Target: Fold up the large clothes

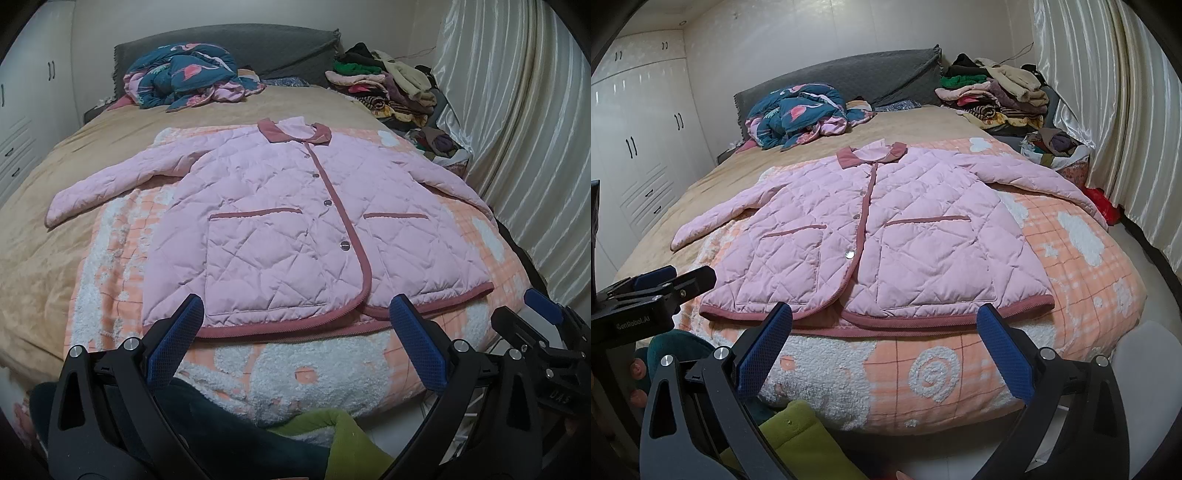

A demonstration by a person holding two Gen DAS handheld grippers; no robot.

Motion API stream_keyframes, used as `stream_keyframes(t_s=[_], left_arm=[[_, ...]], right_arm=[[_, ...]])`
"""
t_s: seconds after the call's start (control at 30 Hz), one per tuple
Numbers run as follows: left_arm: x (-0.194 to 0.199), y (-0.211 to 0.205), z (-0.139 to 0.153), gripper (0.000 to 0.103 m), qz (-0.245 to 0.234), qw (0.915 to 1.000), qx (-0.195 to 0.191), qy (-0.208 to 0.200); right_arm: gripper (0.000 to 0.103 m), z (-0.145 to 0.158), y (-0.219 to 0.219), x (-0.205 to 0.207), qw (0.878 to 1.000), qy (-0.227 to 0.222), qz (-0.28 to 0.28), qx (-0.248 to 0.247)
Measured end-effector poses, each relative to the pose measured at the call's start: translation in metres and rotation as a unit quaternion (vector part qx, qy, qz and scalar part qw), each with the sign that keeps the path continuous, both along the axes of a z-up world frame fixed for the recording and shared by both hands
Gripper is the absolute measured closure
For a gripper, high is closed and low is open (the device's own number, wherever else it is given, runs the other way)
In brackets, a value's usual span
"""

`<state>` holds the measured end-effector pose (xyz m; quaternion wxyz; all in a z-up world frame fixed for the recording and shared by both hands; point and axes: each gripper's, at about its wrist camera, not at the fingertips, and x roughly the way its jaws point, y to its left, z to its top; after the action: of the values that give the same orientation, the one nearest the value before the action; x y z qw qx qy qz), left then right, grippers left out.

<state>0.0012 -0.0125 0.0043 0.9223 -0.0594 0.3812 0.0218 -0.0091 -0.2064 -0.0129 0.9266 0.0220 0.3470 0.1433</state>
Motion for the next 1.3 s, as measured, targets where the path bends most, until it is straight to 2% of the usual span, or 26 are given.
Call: stream_keyframes(t_s=[0.5,0.7,0.87,1.3], left_arm=[[0.003,-0.001,0.000,0.009,-0.001,1.0000,-0.006,-0.003],[0.008,-0.006,0.000,0.009,-0.008,1.0000,-0.004,-0.003],[0.031,-0.008,-0.003,0.009,-0.013,0.9999,0.003,0.007],[0.096,-0.002,0.011,0.009,-0.001,0.9998,0.018,0.007]], right_arm=[[0.004,-0.001,0.000,0.000,1.000,0.000,0.008,0.001],[0.004,0.000,0.003,0.005,1.000,-0.008,0.011,-0.015],[0.004,0.004,-0.008,0.014,1.000,-0.019,-0.004,-0.015],[0.004,0.007,-0.042,0.060,0.999,-0.020,-0.039,-0.026]])
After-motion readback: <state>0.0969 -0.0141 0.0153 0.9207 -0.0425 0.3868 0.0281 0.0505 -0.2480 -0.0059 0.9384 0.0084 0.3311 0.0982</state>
